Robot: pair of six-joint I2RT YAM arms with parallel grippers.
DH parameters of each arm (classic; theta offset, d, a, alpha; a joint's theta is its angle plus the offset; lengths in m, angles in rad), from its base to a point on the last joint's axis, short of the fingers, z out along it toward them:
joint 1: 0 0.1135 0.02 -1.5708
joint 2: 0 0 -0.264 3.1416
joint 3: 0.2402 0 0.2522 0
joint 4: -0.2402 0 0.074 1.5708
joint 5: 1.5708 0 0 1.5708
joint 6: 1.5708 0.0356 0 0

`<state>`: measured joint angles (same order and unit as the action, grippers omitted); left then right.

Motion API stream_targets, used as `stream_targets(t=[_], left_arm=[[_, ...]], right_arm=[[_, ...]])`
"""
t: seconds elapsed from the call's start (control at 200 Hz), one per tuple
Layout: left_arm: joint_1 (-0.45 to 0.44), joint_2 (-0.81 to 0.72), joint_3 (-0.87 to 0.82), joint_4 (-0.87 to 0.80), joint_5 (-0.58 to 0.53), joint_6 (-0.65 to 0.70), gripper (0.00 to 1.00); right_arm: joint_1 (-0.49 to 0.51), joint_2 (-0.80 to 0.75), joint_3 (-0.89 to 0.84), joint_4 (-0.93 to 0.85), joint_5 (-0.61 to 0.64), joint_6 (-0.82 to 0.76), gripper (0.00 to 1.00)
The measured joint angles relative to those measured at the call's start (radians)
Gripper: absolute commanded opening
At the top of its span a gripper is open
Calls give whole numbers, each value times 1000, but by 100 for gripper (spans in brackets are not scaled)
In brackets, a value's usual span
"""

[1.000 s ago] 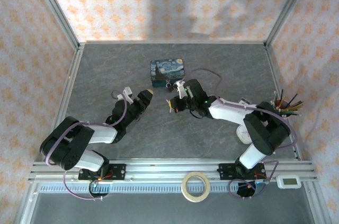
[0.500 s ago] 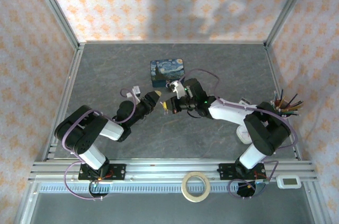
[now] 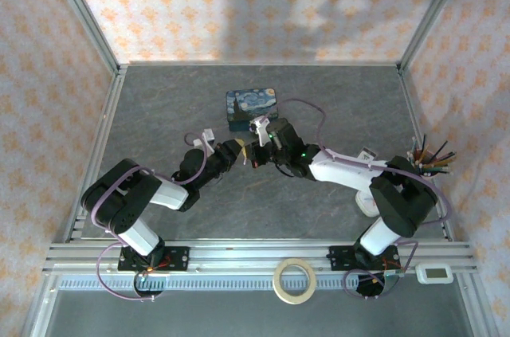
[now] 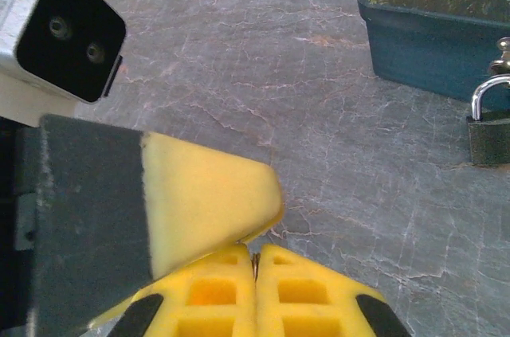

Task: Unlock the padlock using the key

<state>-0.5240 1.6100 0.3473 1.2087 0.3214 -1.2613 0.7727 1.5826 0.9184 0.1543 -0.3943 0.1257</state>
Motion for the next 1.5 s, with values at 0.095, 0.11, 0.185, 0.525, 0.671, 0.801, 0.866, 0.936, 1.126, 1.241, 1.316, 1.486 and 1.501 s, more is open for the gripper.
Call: stream_targets(t=[0.095, 0.11, 0.185, 0.525, 0.671, 0.801, 0.866, 0.936, 1.126, 1.241, 1.316, 1.486, 1.501], left_arm=[[0, -9, 0, -10, -6, 7, 0], [0, -11, 0, -13, -6, 8, 0], [0, -24, 1, -26, -8, 13, 0], [0, -169, 23, -106, -7, 192, 0], [0, -237, 32, -112, 23, 283, 0], [0, -272, 32, -106, 48, 324, 0], [0, -277, 32, -95, 62, 332, 0], [0, -277, 31, -83, 73, 337, 0], [0, -277, 31, -42, 107, 339, 0], [0, -275, 31, -18, 118, 336, 0], [0, -272, 31, -8, 121, 332, 0], [0, -259, 31, 16, 120, 317, 0], [0, -257, 31, 16, 120, 316, 0]], right_arm=[[0, 0, 0, 0, 3, 0, 0], [-1, -1, 0, 0, 3, -1, 4], [-3, -9, 0, -1, 2, -11, 28], [-172, -225, -135, 169, -261, 84, 43], [-167, -220, -163, 275, -375, 155, 43], [-167, -193, -185, 368, -444, 218, 43], [-167, -178, -198, 413, -472, 251, 43], [-167, -161, -206, 449, -497, 280, 42], [-166, -126, -211, 515, -535, 336, 35], [-159, -117, -211, 537, -546, 350, 26], [-155, -113, -211, 551, -550, 363, 19], [-154, -104, -211, 567, -549, 383, 0], [-154, -104, -211, 567, -549, 373, 0]])
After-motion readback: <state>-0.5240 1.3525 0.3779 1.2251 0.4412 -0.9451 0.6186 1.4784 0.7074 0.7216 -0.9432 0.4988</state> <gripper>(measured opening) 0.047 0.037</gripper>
